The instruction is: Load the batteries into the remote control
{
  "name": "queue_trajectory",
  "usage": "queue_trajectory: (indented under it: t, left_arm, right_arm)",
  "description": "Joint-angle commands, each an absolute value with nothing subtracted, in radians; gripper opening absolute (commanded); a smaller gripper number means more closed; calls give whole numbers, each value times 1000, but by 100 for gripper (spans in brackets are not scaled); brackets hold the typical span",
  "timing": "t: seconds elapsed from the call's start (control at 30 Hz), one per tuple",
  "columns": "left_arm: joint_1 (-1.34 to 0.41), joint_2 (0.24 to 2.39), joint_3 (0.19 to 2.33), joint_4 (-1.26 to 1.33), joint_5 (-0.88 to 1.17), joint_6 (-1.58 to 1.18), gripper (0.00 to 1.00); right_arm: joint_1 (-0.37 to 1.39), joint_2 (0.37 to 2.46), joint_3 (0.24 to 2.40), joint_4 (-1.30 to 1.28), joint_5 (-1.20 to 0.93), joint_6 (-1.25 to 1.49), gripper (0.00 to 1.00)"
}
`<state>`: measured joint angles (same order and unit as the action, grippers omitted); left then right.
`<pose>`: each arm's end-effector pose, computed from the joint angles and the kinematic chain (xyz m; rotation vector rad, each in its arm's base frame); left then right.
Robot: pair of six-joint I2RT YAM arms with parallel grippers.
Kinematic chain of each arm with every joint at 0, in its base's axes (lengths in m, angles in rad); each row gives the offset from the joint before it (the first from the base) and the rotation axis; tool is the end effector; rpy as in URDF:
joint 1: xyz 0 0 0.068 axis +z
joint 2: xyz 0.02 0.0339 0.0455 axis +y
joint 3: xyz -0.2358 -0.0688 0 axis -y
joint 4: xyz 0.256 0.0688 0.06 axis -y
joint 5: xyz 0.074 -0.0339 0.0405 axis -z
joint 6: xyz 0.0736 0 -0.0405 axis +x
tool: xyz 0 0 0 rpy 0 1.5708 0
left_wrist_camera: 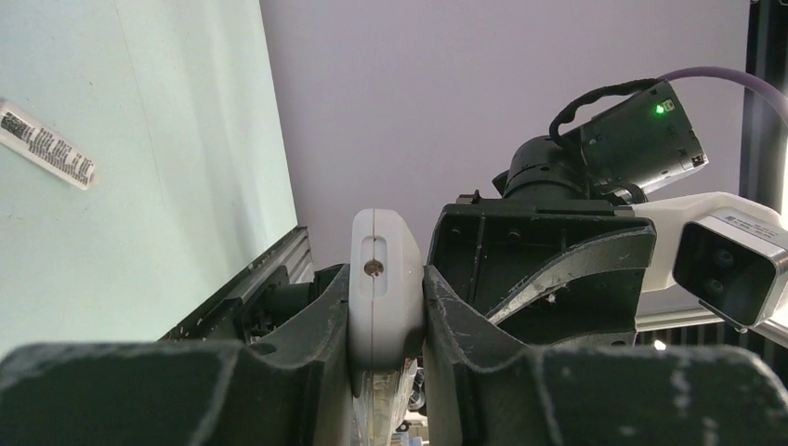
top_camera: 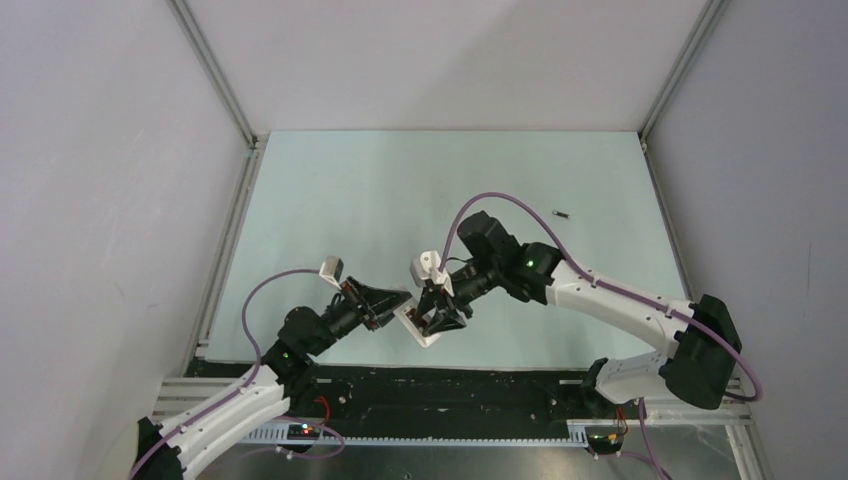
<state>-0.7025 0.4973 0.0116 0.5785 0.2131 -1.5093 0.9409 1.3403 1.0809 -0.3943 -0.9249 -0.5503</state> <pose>0.1521 -0.1492 0.1731 -0.5148 1.7472 -1.8613 0.1427 0.2955 0.2635 -1.8204 1.2028 1.2390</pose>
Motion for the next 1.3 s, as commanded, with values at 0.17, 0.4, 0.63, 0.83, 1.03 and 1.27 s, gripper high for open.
queue_trajectory:
  t: [0.17,0.4,0.63,0.83,1.03,1.27]
  left_arm:
    - [-699,504,58,606,223,-1490,0]
    - [-699,501,62,605,225,-1487,0]
    - [-698,492,62,600,221,-1486,0]
    - [-699,489,63,598,224,-1485,0]
    - [-699,491,74,598,235,-1472,0]
    - [-699,479,87,598,253,-1455,0]
  right_arm:
    - [953,1360,1094,-433,-925,-580,46]
    - [959,1379,1116,-483,-908,-609,45]
    - [960,1392,1123,-484,-892,-609,44]
    - [960,1405,1125,-481,-875,-611,44]
    - [959,1417,1126,-473,-867,-611,43]
    - [959,1435,1134,-471,-866,-615,42]
